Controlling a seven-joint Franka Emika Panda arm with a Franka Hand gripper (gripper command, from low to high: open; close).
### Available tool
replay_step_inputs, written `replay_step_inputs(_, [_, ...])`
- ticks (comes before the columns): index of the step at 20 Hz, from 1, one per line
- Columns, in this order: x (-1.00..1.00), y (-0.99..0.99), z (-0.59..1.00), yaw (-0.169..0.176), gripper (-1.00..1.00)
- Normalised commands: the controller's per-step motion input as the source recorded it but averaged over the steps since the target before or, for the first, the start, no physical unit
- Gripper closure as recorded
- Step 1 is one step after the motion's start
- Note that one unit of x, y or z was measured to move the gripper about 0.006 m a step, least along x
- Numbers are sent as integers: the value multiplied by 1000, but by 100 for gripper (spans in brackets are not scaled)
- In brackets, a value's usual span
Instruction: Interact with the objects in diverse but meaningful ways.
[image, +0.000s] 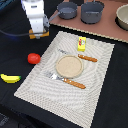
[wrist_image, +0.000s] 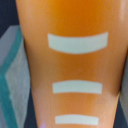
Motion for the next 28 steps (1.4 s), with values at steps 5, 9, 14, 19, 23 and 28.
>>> replay_step_inputs(5, [891,-509,572,0,100])
replay_step_inputs(9, [945,-445,559,0,100])
replay_step_inputs(14, [999,-308,537,0,100])
replay_step_inputs(19, [1000,-252,515,0,100])
replay_step_inputs(23, [1000,-226,443,0,100])
replay_step_inputs(28, [1000,-207,367,0,100])
